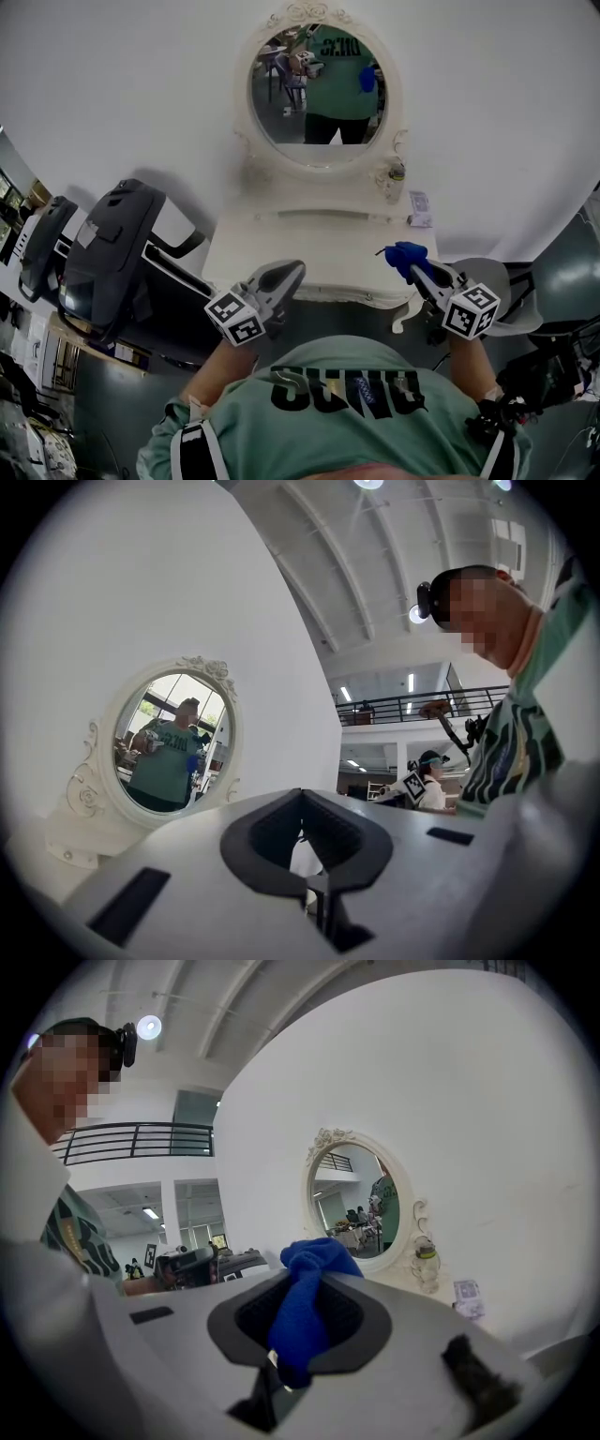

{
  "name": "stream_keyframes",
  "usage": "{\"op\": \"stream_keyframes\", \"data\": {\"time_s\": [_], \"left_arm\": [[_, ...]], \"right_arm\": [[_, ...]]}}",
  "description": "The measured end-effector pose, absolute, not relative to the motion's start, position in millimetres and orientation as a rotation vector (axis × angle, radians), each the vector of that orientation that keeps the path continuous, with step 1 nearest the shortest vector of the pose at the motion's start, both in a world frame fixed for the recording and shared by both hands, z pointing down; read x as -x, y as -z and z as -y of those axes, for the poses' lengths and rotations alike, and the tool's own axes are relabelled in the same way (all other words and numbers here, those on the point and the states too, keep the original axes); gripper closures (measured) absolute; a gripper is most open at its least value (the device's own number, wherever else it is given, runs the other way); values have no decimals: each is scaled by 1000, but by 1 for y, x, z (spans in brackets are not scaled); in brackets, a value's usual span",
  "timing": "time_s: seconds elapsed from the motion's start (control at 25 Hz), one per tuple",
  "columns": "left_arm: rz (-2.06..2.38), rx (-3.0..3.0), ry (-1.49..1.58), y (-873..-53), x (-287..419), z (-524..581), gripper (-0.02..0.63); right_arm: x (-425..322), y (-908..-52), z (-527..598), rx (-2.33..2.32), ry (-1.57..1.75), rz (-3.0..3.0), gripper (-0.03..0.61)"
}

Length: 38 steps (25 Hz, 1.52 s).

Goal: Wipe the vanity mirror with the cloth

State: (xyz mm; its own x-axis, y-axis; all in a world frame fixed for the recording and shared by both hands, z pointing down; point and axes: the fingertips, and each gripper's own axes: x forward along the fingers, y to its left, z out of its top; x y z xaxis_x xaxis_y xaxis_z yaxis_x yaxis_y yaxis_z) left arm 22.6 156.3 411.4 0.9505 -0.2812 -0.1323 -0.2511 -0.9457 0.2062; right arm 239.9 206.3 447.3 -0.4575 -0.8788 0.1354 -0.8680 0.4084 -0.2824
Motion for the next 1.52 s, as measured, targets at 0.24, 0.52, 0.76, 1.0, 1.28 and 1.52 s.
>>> {"op": "stream_keyframes", "data": {"time_s": [0.24, 0.52, 0.76, 1.0, 1.28, 1.52], "left_arm": [[418, -2913, 202, -422, -32, -148, 604], [396, -2911, 263, -434, 8, -69, 604], [319, -3009, 221, -423, 57, 30, 604], [332, -3052, 215, -402, 110, 129, 604], [418, -3001, 280, -405, 106, 179, 604], [607, -2926, 317, -407, 71, 188, 604]], "right_arm": [[-244, -461, -187, 1582, 503, -2639, 526], [-200, -462, -107, 1606, 454, -2681, 526], [-143, -442, -7, 1668, 426, -2641, 526], [-103, -406, 91, 1778, 268, -2643, 526], [-112, -389, 151, 1811, 47, -2781, 526], [-140, -343, 199, 1732, -345, -2907, 526]]}}
